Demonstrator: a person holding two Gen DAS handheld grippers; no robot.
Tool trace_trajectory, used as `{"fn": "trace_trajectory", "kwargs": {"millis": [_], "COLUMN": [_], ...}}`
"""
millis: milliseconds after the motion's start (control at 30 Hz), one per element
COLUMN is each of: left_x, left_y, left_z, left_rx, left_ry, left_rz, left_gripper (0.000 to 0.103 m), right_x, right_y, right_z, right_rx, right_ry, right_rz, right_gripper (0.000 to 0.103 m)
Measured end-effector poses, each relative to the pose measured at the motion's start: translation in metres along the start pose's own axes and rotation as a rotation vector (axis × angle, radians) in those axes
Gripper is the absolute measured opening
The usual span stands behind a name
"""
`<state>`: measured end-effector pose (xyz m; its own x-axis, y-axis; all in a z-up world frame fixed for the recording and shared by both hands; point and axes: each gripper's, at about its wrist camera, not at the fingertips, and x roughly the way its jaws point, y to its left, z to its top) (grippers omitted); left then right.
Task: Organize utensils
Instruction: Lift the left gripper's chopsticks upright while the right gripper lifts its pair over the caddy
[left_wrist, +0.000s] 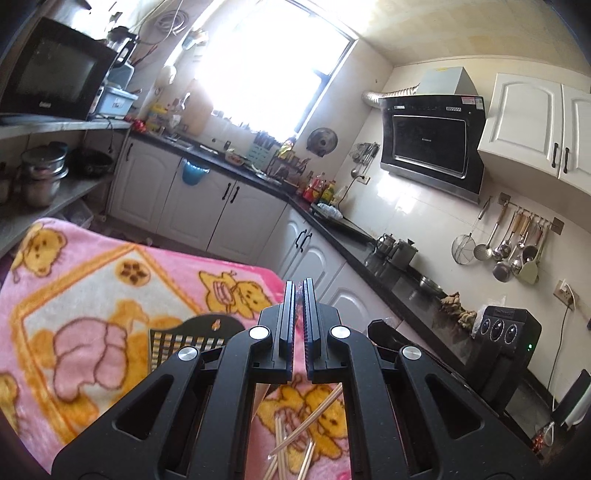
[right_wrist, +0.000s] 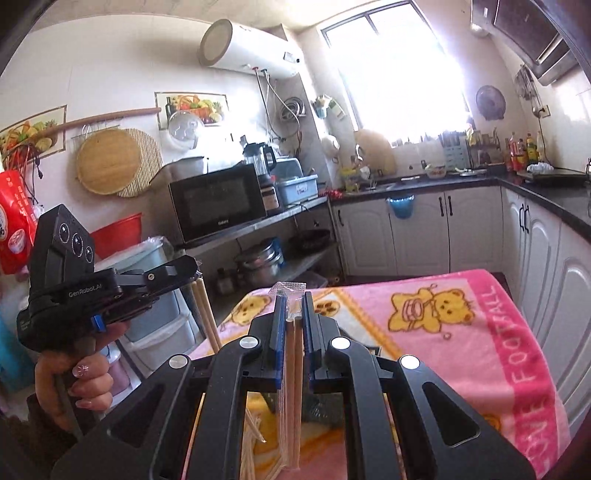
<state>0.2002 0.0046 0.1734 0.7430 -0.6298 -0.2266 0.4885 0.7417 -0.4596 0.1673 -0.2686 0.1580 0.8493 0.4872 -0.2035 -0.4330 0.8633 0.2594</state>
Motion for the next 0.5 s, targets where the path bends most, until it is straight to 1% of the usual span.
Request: {"fn": "trace_trajectory", "kwargs": {"millis": [200,433,500], "left_x": [0.005,0.001,0.003], "left_y": [-0.001,0.010,0.016], "left_z": [0.020,0.044,0.050], "left_rx": [0.024,0.031,0.026], "left_ry": [-0.036,-0.105,-0.124], "left_rz": [0.016,0.076,0.095], "left_gripper": [0.002,0.002,0.002], "right_x": [0.001,0.003,0.006], "right_y": [-0.005,-0.013,-0.015], "right_z": [0.022,0.049,0.053], "right_rx": [0.011,0.008,-0.009], "right_ry": [-0.070,-0.158,-0.185], "right_rz": [-0.002,-0.014,-0.040], "right_gripper": [0.009,0.009,0.009]}}
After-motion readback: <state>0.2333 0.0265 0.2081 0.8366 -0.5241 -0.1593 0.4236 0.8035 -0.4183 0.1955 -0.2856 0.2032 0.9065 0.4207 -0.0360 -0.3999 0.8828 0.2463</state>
